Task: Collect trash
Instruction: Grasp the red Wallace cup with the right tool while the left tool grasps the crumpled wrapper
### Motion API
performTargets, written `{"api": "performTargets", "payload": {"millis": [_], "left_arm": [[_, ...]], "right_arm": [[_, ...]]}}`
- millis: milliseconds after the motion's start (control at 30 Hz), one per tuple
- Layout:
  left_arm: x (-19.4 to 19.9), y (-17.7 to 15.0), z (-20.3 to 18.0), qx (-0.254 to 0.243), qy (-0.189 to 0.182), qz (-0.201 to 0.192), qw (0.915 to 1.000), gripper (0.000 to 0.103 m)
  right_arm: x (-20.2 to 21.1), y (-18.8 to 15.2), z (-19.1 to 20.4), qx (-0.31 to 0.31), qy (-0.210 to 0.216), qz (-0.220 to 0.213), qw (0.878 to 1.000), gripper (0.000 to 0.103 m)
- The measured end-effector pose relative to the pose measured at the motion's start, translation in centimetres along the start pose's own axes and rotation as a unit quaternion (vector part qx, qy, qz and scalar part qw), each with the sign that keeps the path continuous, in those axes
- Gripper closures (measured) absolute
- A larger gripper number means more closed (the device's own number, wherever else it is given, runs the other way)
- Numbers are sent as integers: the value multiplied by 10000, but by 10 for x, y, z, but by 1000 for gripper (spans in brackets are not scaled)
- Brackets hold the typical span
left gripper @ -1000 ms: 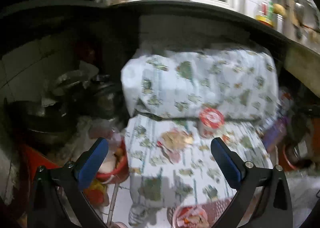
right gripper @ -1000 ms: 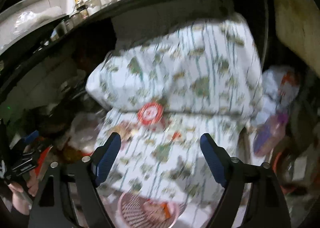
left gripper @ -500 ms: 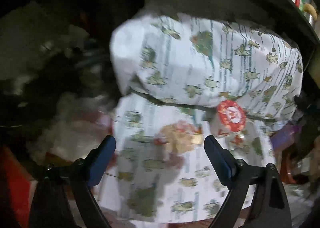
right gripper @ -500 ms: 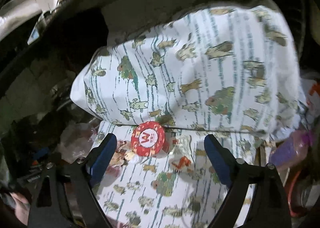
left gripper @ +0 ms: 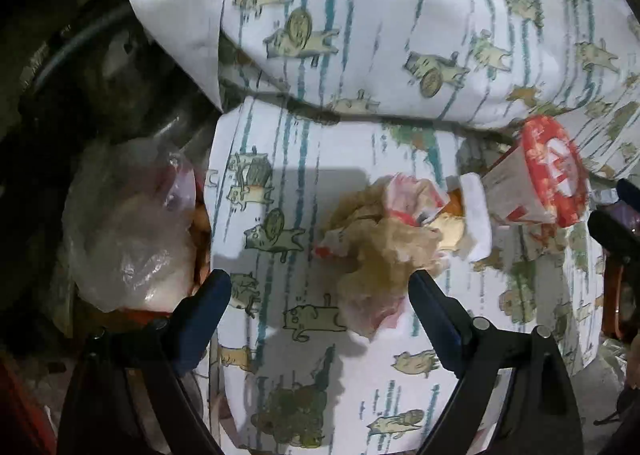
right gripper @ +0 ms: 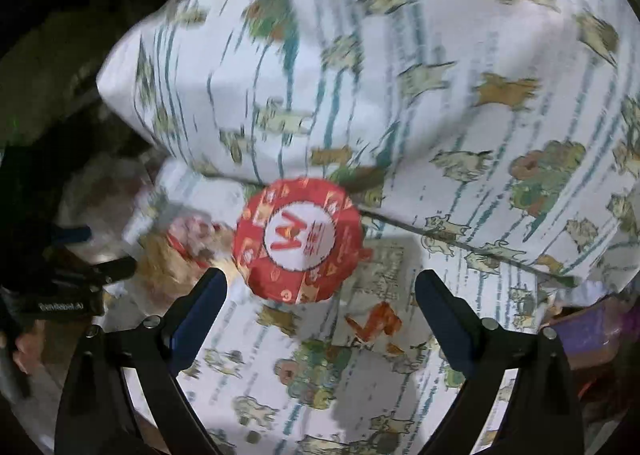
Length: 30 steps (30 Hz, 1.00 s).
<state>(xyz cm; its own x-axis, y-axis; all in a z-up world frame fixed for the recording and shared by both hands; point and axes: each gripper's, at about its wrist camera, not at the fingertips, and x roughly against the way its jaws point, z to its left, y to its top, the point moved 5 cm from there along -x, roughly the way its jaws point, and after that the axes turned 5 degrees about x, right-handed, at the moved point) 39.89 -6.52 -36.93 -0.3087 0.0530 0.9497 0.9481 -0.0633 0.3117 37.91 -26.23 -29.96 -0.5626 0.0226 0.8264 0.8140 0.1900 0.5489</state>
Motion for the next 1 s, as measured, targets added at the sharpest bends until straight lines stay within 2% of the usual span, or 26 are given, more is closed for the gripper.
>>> {"api": "performTargets", "payload": {"millis": [67,133,267,333,400,467,600,700,867,933,967,1000], "left_arm": [[-6,0,3,146,-130,81,9998,11],[-12,0,2,239,-453,250,9984,11],[-19,0,-2,226,-579,337,9975,12],[-22,-1,-4,292,-681,424,9963,24],[-25,-1,-4,451,-848,548,9939,29],[-28,2,-6,529,-946,573,9925,29],[-33,5,-11,448,-920,639,9927,29],[-43,3,-15,465,-884,842,9914,29],[-60,-2,-14,688,-832,1106,9880,29],[-64,-3,-15,774,-934,1181,9856,29],[-64,-3,-15,793,-978,1182,9850,29],[-63,-3,-15,795,-990,1150,9852,32]], "right_arm": [[-6,2,10,347,-213,10,9992,9],[-13,6,14,517,-312,52,9982,9],[-33,11,14,194,-226,267,9992,9],[-41,14,17,5,-22,355,9994,9],[-46,17,18,-103,-27,371,9993,9],[-52,21,18,-164,-60,424,9989,9],[-61,22,17,-392,8,606,9974,9],[-63,21,15,-566,202,689,9958,9],[-67,13,12,-545,121,839,9949,9],[-67,10,11,-536,193,917,9942,15],[-65,8,10,-537,254,942,9938,23],[-63,8,8,-551,286,954,9935,27]]}}
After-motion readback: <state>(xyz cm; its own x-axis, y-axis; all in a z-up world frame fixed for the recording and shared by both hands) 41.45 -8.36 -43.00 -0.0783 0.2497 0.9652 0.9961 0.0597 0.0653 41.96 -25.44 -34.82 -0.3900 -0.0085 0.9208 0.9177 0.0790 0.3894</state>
